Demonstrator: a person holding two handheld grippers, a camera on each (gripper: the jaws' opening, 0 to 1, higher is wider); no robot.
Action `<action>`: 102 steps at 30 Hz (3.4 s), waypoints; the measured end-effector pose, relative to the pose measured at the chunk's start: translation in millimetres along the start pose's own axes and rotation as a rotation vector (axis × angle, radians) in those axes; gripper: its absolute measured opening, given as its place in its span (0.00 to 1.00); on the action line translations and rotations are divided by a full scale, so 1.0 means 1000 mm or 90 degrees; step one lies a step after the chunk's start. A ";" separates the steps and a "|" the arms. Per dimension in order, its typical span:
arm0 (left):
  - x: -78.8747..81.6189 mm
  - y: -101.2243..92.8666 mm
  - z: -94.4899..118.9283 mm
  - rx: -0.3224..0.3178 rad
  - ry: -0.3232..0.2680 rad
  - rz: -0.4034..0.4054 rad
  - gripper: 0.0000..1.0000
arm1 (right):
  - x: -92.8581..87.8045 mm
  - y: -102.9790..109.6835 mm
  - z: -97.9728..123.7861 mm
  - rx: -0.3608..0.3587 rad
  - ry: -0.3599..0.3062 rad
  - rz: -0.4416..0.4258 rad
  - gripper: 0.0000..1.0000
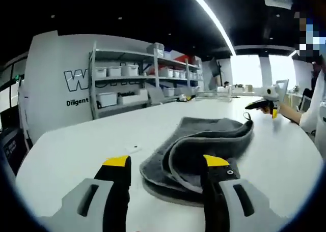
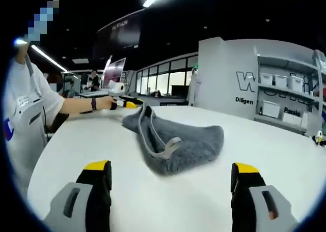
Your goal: Open the folded towel by lifting each exposed corner and separating the folded layers until the towel lies flat within the target outline without major curled edges
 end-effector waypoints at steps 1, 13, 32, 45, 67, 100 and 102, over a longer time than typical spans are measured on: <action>0.000 0.003 -0.008 -0.002 0.010 -0.003 0.52 | 0.000 -0.001 0.001 -0.004 -0.003 -0.004 0.99; -0.009 0.002 -0.036 -0.062 0.021 0.039 0.38 | 0.003 0.004 0.001 0.003 -0.011 0.000 0.99; 0.004 -0.016 -0.032 -0.117 0.016 0.032 0.07 | 0.004 0.004 0.000 -0.005 -0.024 -0.015 0.99; 0.025 -0.039 -0.020 -0.137 0.008 0.009 0.05 | 0.007 0.007 -0.003 0.002 -0.025 -0.020 0.99; 0.053 -0.090 0.003 -0.209 -0.023 -0.039 0.05 | 0.007 0.010 -0.002 0.005 -0.026 -0.016 0.99; 0.021 -0.168 0.033 -0.352 0.045 -0.110 0.05 | 0.004 0.011 -0.003 0.013 -0.020 -0.017 0.99; 0.018 -0.169 0.035 -0.356 0.050 -0.110 0.05 | 0.004 0.011 -0.004 0.014 -0.020 -0.019 0.99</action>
Point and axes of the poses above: the point that each gripper's makers call its tool centre point, and the gripper's own axes: z roughly backward along the fingers, y roughly to its left, x roughly out of its top, the point moved 10 cm from there along z, roughly backward along the fingers
